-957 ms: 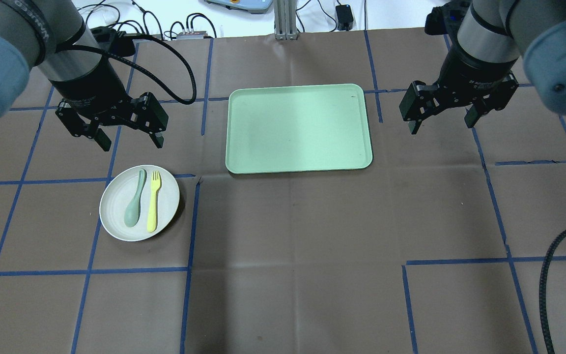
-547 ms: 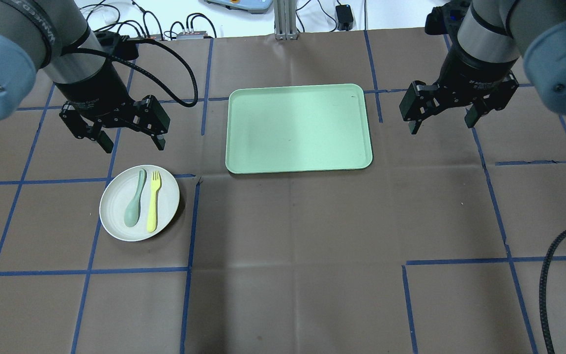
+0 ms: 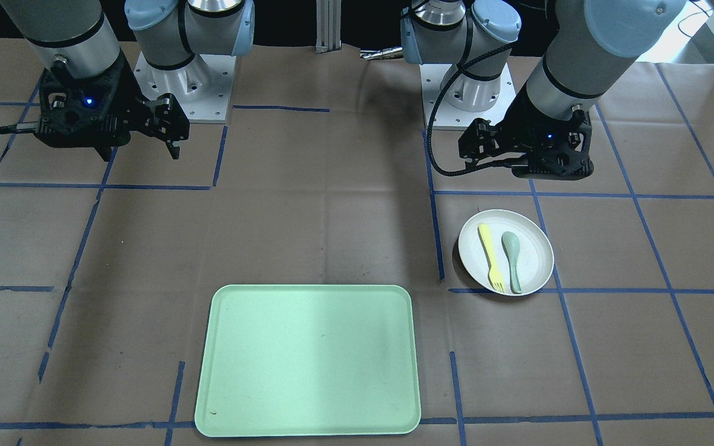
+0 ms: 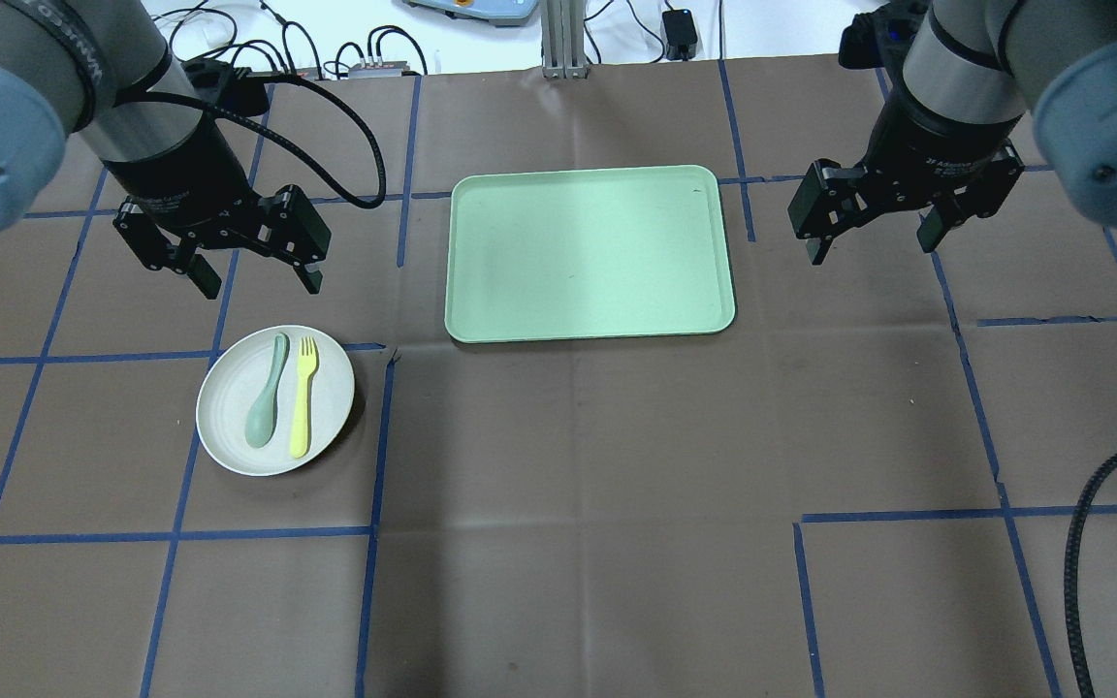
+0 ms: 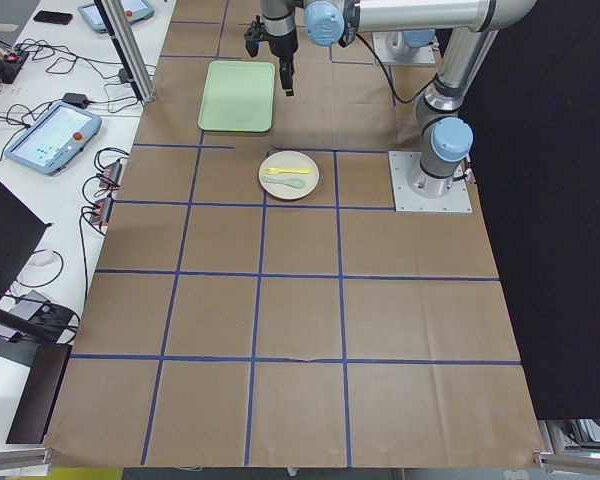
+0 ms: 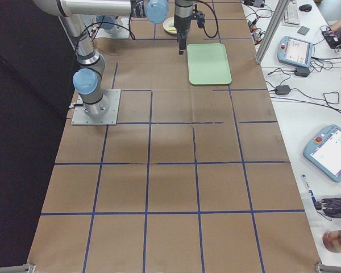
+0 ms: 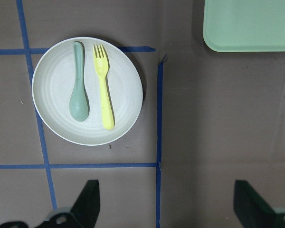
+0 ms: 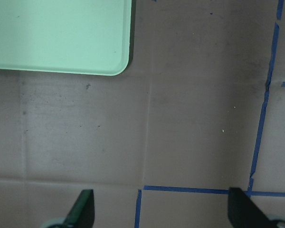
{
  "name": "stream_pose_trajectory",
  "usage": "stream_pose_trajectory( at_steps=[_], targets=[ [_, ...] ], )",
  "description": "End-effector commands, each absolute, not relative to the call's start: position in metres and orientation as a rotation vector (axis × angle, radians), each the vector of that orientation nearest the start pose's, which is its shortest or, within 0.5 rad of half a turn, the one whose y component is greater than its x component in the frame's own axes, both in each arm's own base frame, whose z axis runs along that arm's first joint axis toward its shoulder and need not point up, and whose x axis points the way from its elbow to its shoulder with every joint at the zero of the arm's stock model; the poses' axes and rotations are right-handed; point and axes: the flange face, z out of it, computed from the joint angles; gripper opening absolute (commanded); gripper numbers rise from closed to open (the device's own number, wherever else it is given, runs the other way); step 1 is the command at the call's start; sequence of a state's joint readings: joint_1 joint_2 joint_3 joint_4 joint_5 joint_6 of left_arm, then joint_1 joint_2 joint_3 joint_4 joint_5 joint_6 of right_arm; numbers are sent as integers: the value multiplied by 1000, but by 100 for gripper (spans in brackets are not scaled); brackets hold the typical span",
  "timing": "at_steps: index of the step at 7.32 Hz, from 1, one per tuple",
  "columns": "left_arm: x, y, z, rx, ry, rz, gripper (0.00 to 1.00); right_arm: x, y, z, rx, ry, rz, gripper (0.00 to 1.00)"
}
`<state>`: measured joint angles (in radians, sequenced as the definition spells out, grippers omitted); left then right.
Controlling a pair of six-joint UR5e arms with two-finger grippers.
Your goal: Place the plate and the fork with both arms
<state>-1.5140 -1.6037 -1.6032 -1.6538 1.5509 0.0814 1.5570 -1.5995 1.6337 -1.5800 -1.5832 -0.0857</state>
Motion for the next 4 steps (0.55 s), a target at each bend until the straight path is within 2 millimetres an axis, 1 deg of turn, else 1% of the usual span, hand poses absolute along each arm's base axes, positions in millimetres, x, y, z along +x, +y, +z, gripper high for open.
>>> stream_pose_trajectory(
  at_steps=[1, 2, 3, 4],
  targets=[
    [-103, -503, 437, 99, 3164, 220, 99, 125, -479, 472, -114, 3152, 40, 100],
    [-98, -518, 418, 271, 3158, 211, 99, 125, -479, 472, -114, 3150, 40, 100],
    [-59, -533, 390, 346, 3169, 243, 99, 125, -479, 472, -114, 3152, 40, 100],
    [-9, -536, 372, 254, 3190, 261, 99, 125, -479, 472, -112, 3152, 40, 100]
  ],
)
